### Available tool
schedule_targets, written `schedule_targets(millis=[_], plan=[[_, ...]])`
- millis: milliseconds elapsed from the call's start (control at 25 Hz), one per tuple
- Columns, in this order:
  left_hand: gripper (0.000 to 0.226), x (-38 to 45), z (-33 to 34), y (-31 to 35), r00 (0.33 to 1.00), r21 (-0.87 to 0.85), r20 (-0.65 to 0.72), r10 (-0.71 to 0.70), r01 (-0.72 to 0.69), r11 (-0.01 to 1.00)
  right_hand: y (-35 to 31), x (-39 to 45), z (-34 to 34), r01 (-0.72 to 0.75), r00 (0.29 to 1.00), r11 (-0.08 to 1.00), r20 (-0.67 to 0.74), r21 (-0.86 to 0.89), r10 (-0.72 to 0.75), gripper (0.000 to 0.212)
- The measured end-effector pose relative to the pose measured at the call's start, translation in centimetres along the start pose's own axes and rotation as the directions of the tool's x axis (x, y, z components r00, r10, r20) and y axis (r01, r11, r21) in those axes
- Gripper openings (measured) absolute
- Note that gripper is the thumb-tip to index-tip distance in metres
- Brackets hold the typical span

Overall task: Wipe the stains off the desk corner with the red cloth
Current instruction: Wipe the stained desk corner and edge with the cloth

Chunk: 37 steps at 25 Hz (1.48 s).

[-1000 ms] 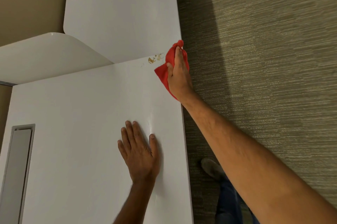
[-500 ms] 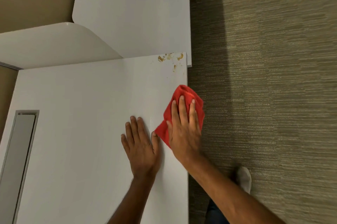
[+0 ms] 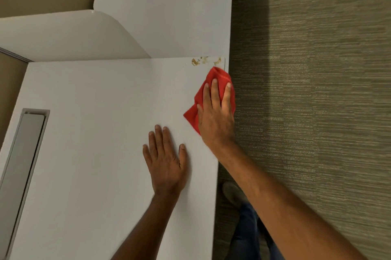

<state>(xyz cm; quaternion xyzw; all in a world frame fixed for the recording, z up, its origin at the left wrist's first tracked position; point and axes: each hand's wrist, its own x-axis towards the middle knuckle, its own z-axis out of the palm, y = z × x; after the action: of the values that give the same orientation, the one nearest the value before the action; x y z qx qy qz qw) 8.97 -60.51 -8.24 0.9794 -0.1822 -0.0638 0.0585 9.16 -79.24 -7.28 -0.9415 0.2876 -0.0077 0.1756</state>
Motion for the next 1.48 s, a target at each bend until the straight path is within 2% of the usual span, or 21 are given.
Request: schedule_targets(millis=[200,440,560,760,880,1000,1240,1360,1480], plan=[[0.078,0.0,-0.6,0.3,0.999,0.005,0.038,0.003,-0.003,1.000,-0.2,-7.6,1.8,0.064,0.998,0.998,0.003,0.027,-0.064,0.066],[0.076,0.0,-1.1,0.6,0.998,-0.022,0.052,-0.016,0.017,1.000,-0.1,-1.1,0.9,0.093,0.995,0.994,-0.028,-0.052,-0.094,0.064],[0.077,0.0,-1.1,0.6,0.999,-0.027,0.051,-0.016,0.017,0.999,-0.5,1.5,0.1,0.163,0.986,0.980,-0.005,-0.116,-0.165,0.065],[0.080,-0.3,-1.6,0.8,0.997,-0.022,0.080,0.008,-0.006,1.000,0.2,-2.5,-0.2,0.405,0.914,0.906,0.066,-0.126,-0.399,0.064],[0.084,-0.2,-2.0,0.9,0.995,-0.034,0.096,-0.006,0.009,0.999,0.8,-5.4,0.2,0.445,0.895,0.890,0.071,-0.103,-0.440,0.062],[0.085,0.0,-2.2,1.0,0.994,-0.016,0.106,-0.004,0.006,1.000,0.4,-3.9,0.1,0.459,0.888,0.881,0.069,-0.114,-0.454,0.062],[0.078,-0.1,-2.3,0.9,0.995,-0.040,0.099,-0.011,0.015,0.999,-0.2,0.2,-0.5,0.395,0.918,0.907,0.082,-0.146,-0.387,0.063],[0.077,0.0,-2.1,0.9,0.995,-0.049,0.103,-0.014,0.019,0.999,0.4,-1.0,-0.4,0.228,0.974,0.970,0.027,-0.085,-0.227,0.062],[0.076,-0.1,-1.9,0.9,0.994,-0.064,0.103,-0.031,0.038,0.997,0.4,-0.6,-0.6,0.008,1.000,0.992,0.010,0.127,-0.010,0.063]])
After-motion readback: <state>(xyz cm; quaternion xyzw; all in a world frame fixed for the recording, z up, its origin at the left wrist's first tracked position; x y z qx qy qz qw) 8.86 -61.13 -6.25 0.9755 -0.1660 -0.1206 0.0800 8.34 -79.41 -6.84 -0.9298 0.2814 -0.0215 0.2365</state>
